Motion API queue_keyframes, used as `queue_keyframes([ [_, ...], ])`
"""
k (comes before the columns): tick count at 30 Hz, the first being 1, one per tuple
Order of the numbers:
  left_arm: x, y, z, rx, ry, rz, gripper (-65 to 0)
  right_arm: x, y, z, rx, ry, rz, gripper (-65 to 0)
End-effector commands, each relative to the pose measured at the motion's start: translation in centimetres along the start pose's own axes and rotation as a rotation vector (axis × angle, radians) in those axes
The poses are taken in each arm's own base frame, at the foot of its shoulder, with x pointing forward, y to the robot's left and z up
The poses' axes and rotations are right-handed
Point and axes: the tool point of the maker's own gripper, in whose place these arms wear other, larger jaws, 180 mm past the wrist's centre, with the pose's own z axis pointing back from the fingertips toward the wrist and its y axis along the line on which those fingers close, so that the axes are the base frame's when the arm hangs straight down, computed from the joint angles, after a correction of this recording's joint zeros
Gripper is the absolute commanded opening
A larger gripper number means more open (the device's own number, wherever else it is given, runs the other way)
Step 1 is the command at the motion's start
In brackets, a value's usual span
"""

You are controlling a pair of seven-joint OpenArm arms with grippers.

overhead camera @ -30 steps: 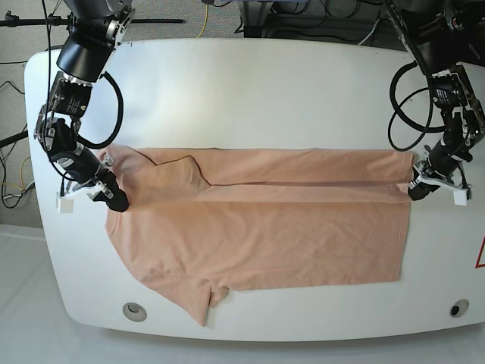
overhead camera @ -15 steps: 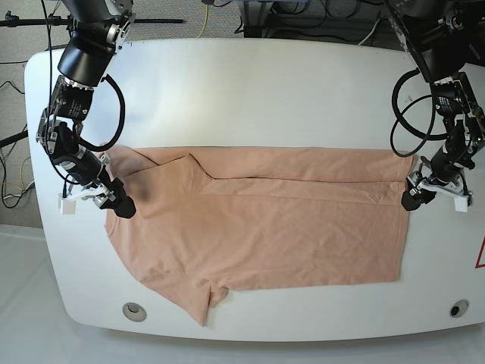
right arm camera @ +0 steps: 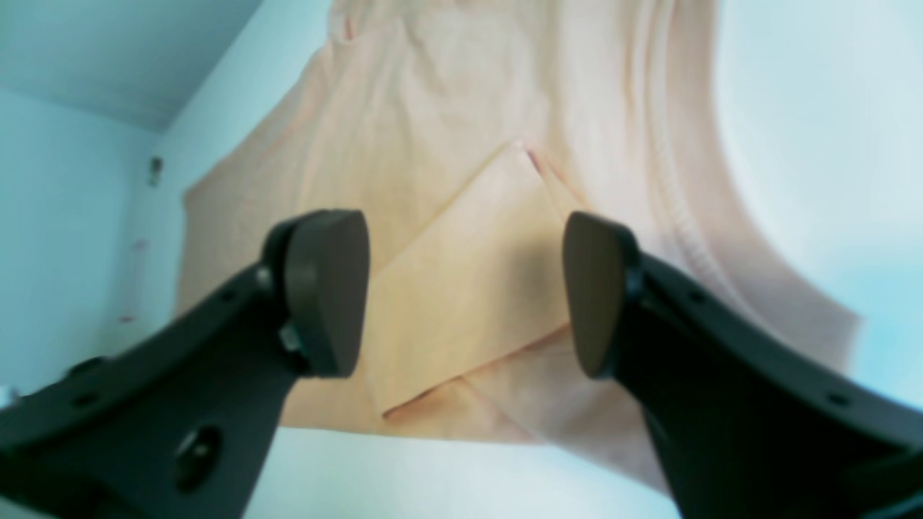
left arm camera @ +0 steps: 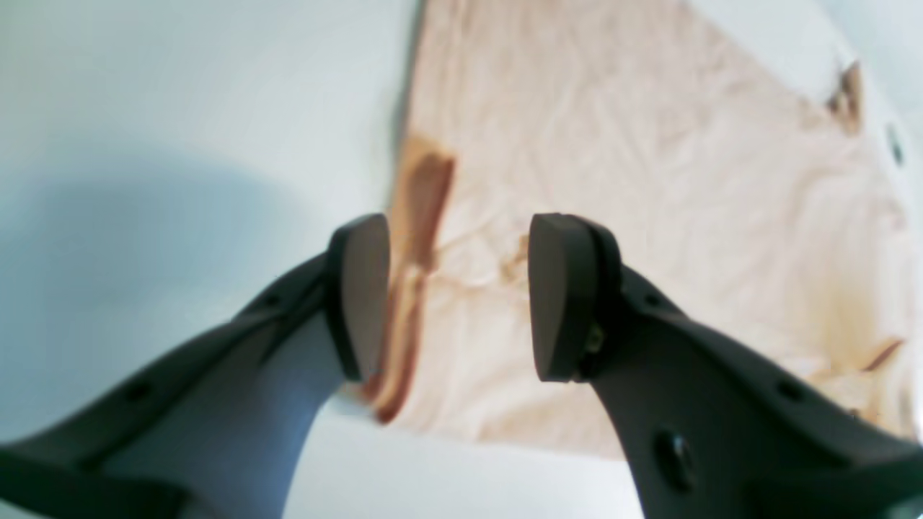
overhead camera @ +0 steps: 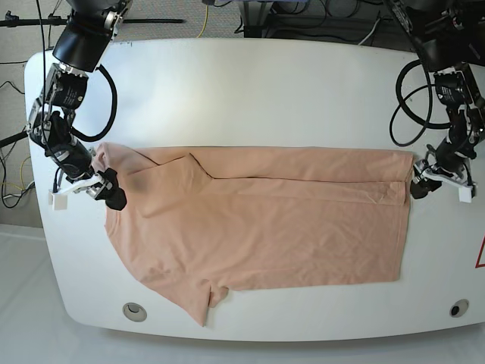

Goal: Fold the T-shirt properly
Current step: 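Open both grippers and raise them off the folded edge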

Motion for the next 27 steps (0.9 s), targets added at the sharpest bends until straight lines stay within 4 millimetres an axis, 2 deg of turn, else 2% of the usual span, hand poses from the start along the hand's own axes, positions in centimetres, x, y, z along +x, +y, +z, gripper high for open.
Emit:
queue_keyframes([
  [1, 3.0, -1.1, 1.3, -0.026, -0.096, -0.061, -37.8, 2.2, 1.0, 1.1, -0.014, -0.062, 0.102, -24.4],
  [8, 2.5, -1.3, 2.6, -0.015, -0.107, -0.133, -37.4, 1.8, 0.3, 2.6, -0.102, -0.06, 0.195, -24.0],
  [10, 2.0, -1.3, 3.2, -0.01, -0.088, -0.168, -37.2, 1.2, 0.6, 3.5, -0.117, -0.046, 0.253, -24.1],
  [16, 1.3, -1.2, 3.9, 0.009, -0.072, -0.234, -37.3, 0.4, 1.0, 4.5, -0.122, -0.033, 0.303, -23.9],
  [27, -1.9, 0.3, 5.1, 0.085, 0.011, -0.316, -36.6, -0.9, 1.2, 6.1, -0.145, -0.002, 0.37, -24.1],
])
